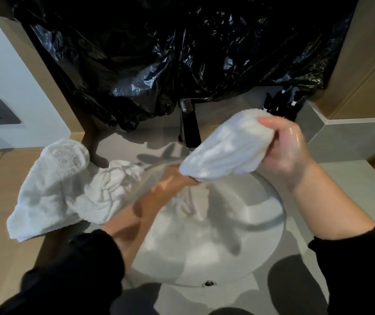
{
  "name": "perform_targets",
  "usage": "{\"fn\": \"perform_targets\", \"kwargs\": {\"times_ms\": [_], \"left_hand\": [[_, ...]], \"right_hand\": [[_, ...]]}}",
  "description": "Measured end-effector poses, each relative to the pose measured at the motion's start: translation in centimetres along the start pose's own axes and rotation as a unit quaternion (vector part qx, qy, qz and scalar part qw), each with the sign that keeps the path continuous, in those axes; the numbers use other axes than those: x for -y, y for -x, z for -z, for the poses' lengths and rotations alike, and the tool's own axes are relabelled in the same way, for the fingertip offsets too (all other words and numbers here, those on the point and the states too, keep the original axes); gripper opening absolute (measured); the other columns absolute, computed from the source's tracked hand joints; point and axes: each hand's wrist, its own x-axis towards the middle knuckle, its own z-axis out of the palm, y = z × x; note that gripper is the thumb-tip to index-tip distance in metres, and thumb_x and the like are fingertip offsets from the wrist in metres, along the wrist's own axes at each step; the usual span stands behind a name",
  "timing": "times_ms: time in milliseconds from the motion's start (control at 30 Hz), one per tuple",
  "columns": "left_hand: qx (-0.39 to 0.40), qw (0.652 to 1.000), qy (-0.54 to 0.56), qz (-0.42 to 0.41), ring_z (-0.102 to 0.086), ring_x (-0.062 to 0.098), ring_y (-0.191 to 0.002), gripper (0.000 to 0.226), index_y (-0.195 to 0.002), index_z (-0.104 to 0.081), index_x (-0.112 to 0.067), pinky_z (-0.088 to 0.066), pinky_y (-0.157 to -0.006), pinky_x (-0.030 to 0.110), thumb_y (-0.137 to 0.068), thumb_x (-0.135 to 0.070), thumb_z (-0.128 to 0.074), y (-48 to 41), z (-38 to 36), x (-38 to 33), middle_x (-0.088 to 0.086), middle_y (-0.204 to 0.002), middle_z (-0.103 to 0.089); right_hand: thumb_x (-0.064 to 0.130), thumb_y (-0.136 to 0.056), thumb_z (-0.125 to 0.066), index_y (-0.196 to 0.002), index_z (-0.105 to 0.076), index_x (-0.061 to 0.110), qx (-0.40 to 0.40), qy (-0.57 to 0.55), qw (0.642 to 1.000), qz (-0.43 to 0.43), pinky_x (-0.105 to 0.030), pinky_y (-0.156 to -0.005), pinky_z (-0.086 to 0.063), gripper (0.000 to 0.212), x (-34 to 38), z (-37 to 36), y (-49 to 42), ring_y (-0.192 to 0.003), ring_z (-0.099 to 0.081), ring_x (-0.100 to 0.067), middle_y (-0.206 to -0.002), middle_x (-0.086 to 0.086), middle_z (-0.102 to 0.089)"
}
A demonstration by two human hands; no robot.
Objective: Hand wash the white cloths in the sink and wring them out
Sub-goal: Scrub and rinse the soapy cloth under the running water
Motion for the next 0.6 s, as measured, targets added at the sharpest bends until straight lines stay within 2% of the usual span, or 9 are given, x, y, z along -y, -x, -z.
{"fn": "perform_targets", "kwargs": {"times_ms": [67,133,167,233,300,333,400,500,600], "left_hand": [[0.026,1.0,0.01,0.01,-0.065,0.017,-0.105,0.042,-0.101,-0.074,-0.022,-0.045,-0.099,0.033,-0.059,-0.023,-0.079,-0.3,2.7,0.1,-0.002,-0.109,-0.071],[0.089,0.993,0.066,0.036,-0.065,0.021,-0.106,0.034,-0.104,-0.071,-0.016,-0.044,-0.102,0.037,-0.071,-0.009,-0.073,-0.1,4.1,0.3,0.003,-0.11,-0.071],[0.121,0.987,0.093,0.05,-0.065,0.026,-0.105,0.032,-0.109,-0.067,-0.008,-0.046,-0.1,0.037,-0.078,0.0,-0.067,0.0,4.3,0.2,0.009,-0.109,-0.071],[0.141,0.981,0.117,0.06,-0.066,0.029,-0.102,0.026,-0.11,-0.064,0.0,-0.051,-0.092,0.035,-0.086,0.007,-0.057,0.1,4.5,0.3,0.011,-0.104,-0.072],[0.125,0.979,0.147,0.068,-0.068,0.025,-0.094,0.018,-0.104,-0.065,-0.001,-0.053,-0.087,0.032,-0.092,0.003,-0.051,0.4,4.5,0.6,0.009,-0.095,-0.074],[0.112,0.976,0.166,0.083,-0.067,0.027,-0.095,0.016,-0.103,-0.065,-0.003,-0.052,-0.091,0.036,-0.094,-0.004,-0.051,0.7,4.1,0.7,0.011,-0.097,-0.073],[0.045,0.984,0.14,0.098,-0.063,0.035,-0.102,0.02,-0.101,-0.066,-0.008,-0.047,-0.099,0.044,-0.094,-0.023,-0.055,0.6,2.9,0.9,0.016,-0.103,-0.069],[-0.08,0.986,0.09,0.111,-0.062,0.028,-0.101,0.035,-0.107,-0.065,-0.013,-0.048,-0.09,0.034,-0.091,-0.043,-0.059,0.0,0.4,0.6,0.008,-0.107,-0.067],[-0.087,0.987,0.115,0.069,-0.067,0.02,-0.096,0.041,-0.109,-0.067,-0.016,-0.052,-0.088,0.033,-0.086,-0.05,-0.062,-0.6,-1.1,0.1,0.004,-0.104,-0.072]], "right_hand": [[0.015,-0.093,-0.041,-0.122,-0.059,-0.002,-0.022,0.008,0.998,-0.059,-0.034,-0.091,-0.053,0.038,-2.4,3.3,-0.9,-0.1,-0.068,-0.024,-0.11,-0.015,-0.07],[0.015,-0.091,-0.046,-0.136,-0.049,-0.001,-0.03,-0.013,0.991,-0.132,-0.038,-0.09,-0.054,0.048,-5.5,5.5,-1.3,-0.103,-0.066,-0.026,-0.116,-0.015,-0.067],[0.018,-0.091,-0.048,-0.138,-0.047,0.001,-0.035,-0.04,0.984,-0.172,-0.041,-0.087,-0.055,0.05,-6.9,6.0,-1.6,-0.104,-0.066,-0.028,-0.117,-0.015,-0.067],[0.038,-0.095,-0.048,-0.138,-0.048,0.002,-0.007,-0.1,0.965,-0.241,-0.05,-0.093,-0.051,0.056,-9.3,6.4,-2.2,-0.117,-0.059,-0.034,-0.128,-0.019,-0.06],[0.061,-0.09,-0.044,-0.132,-0.054,0.002,-0.003,-0.146,0.94,-0.308,-0.055,-0.096,-0.047,0.073,-10.9,6.2,-3.0,-0.121,-0.054,-0.039,-0.132,-0.022,-0.057],[0.067,-0.087,-0.043,-0.127,-0.058,0.003,-0.021,-0.157,0.933,-0.323,-0.055,-0.092,-0.049,0.077,-11.6,6.0,-3.4,-0.116,-0.057,-0.04,-0.129,-0.023,-0.059],[0.069,-0.086,-0.043,-0.11,-0.067,0.003,-0.071,-0.124,0.936,-0.323,-0.05,-0.083,-0.054,0.074,-12.7,4.3,-3.9,-0.096,-0.068,-0.037,-0.112,-0.022,-0.068],[0.062,-0.089,-0.047,-0.096,-0.071,0.009,-0.105,0.049,0.968,-0.221,-0.04,-0.088,-0.051,0.058,-14.6,1.0,-4.9,-0.088,-0.068,-0.028,-0.097,-0.012,-0.072],[0.053,-0.086,-0.058,-0.073,-0.062,0.01,-0.194,0.211,0.952,-0.104,-0.034,-0.072,-0.047,0.045,-16.2,-0.6,-5.7,-0.068,-0.059,-0.023,-0.069,-0.004,-0.062]]}}
